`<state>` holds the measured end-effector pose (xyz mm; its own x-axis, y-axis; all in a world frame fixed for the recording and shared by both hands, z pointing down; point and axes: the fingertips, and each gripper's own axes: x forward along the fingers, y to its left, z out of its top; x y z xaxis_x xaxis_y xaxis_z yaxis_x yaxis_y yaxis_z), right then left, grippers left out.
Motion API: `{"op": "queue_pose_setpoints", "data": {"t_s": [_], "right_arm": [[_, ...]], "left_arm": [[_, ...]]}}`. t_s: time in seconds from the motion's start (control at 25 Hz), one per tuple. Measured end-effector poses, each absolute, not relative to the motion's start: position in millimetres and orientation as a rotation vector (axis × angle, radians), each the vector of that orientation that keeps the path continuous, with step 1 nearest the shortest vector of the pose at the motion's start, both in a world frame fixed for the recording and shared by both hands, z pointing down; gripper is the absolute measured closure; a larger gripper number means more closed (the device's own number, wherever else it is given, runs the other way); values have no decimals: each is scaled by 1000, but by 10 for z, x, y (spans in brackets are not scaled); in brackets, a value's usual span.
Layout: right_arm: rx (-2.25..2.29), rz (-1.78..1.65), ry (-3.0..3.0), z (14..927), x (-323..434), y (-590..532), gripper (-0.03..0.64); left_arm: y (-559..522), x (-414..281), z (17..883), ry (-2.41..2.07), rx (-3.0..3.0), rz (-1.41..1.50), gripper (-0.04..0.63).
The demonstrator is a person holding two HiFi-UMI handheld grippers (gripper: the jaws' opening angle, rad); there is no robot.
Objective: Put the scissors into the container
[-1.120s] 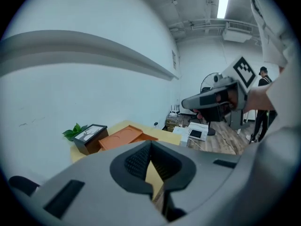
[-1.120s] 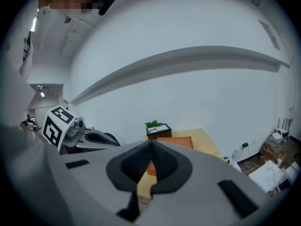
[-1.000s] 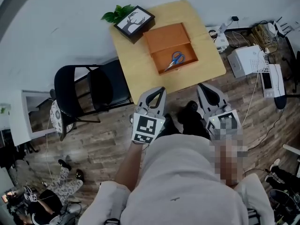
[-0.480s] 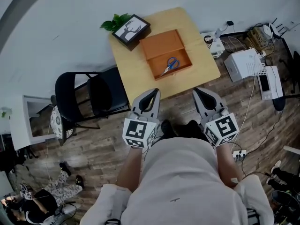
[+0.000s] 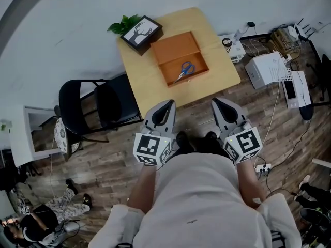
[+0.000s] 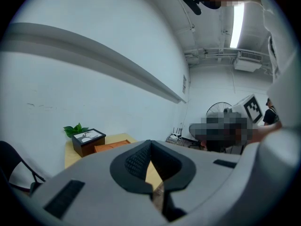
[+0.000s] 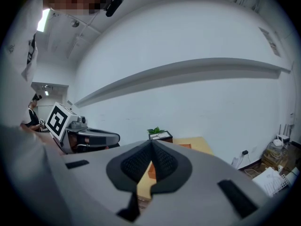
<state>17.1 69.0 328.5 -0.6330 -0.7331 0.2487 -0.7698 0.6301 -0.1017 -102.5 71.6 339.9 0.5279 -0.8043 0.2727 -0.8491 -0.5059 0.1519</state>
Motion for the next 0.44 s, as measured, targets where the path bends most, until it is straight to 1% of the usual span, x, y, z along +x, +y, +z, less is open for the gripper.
{"op": "queue_pose_setpoints", "data": {"t_s": [0.44], "right_arm": [[1234, 268, -2670, 3282, 186, 740, 618]], "left_arm": [[753, -951, 3418, -1369, 2511, 242, 589]]}}
